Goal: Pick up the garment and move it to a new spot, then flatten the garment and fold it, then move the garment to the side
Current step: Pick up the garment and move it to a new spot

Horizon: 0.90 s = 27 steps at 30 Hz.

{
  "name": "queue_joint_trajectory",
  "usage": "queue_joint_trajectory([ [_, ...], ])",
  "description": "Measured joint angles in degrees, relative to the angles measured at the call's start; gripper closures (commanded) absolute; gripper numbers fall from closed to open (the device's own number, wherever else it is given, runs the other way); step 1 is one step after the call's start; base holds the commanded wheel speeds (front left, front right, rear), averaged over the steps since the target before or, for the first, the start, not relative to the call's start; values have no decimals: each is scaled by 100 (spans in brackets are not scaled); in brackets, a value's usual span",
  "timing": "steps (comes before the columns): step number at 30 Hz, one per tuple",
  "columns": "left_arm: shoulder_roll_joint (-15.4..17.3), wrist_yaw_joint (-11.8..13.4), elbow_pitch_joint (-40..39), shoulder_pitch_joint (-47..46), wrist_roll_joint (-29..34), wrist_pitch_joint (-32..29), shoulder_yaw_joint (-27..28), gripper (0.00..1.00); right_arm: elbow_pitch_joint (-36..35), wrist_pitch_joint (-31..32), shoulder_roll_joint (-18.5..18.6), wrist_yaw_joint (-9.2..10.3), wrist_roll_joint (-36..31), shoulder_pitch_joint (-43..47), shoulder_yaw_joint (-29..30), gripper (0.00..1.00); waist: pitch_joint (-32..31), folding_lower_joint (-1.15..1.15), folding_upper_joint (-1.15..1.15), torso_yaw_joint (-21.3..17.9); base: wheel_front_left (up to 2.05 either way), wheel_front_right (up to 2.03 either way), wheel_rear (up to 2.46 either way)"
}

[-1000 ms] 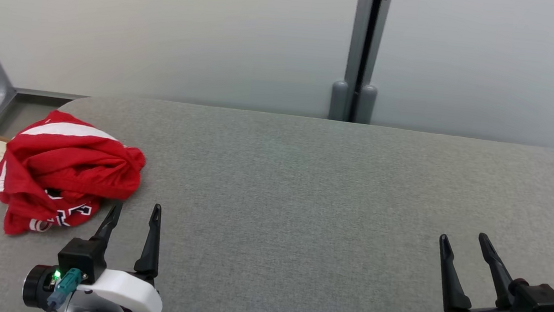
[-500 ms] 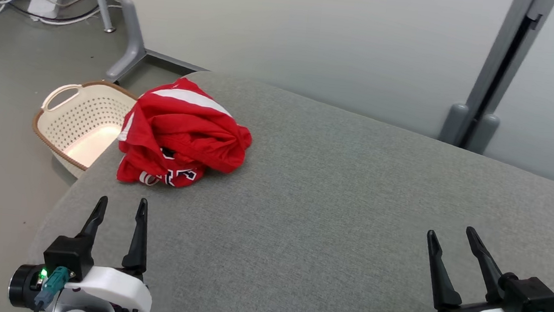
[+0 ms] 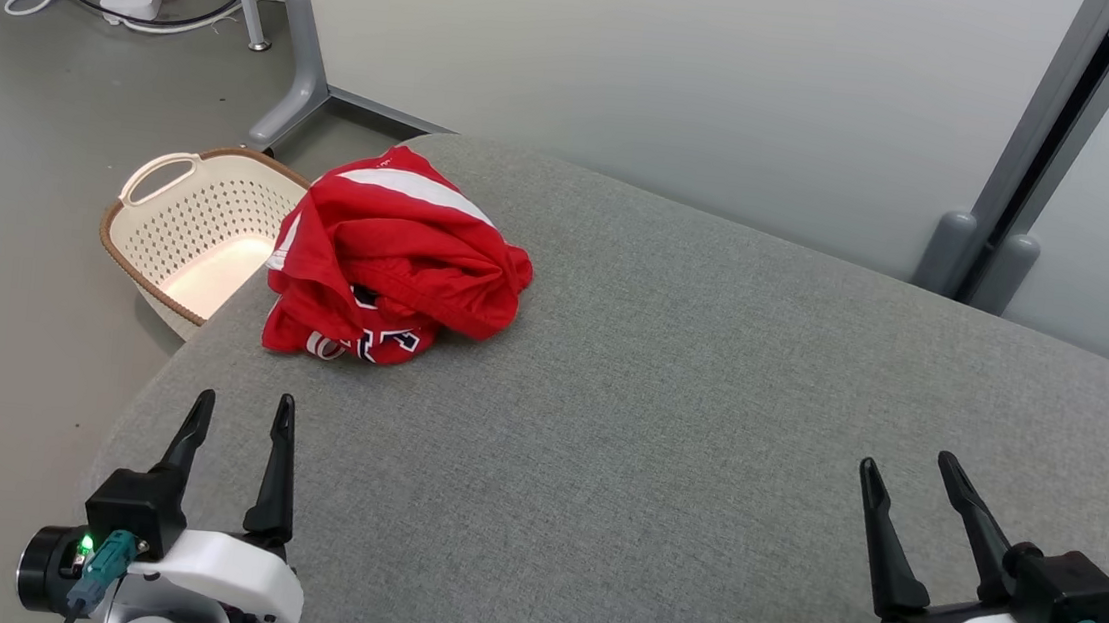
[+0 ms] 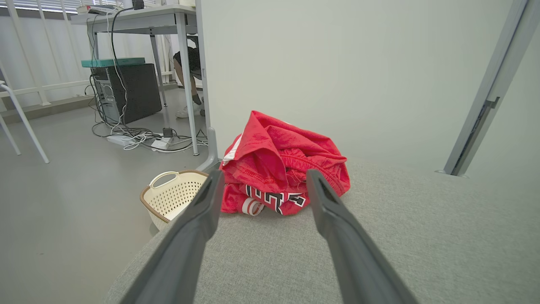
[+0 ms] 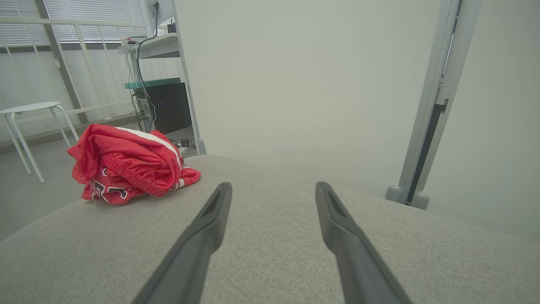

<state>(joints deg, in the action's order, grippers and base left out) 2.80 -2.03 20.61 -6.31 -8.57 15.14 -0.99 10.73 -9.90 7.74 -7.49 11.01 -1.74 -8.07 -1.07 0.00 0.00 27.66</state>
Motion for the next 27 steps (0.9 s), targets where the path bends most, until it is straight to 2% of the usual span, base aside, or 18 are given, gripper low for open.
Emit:
queue_joint_trajectory([
  [6, 1, -36, 91, -138, -105, 0, 1, 0, -20, 41, 35, 0, 40, -6, -1, 0, 67, 0, 0, -42, 0, 0, 0],
  [13, 0, -25, 525, -1000, -225, 0, 108, 0, -366, 253, 220, 0, 24, -280, -45, 0, 482, 0, 0, -179, 0, 0, 0],
  [20, 152, -20, 1618, -2219, -424, -1, 467, 0, -781, 530, 502, -1, 13, -648, -100, 0, 1229, 0, 0, -494, 0, 0, 0],
  [27, 489, 60, 3248, -3172, -723, -1, 875, 0, -889, 617, 668, 0, 32, -840, -86, 0, 1895, 0, 0, -861, 0, 0, 0],
])
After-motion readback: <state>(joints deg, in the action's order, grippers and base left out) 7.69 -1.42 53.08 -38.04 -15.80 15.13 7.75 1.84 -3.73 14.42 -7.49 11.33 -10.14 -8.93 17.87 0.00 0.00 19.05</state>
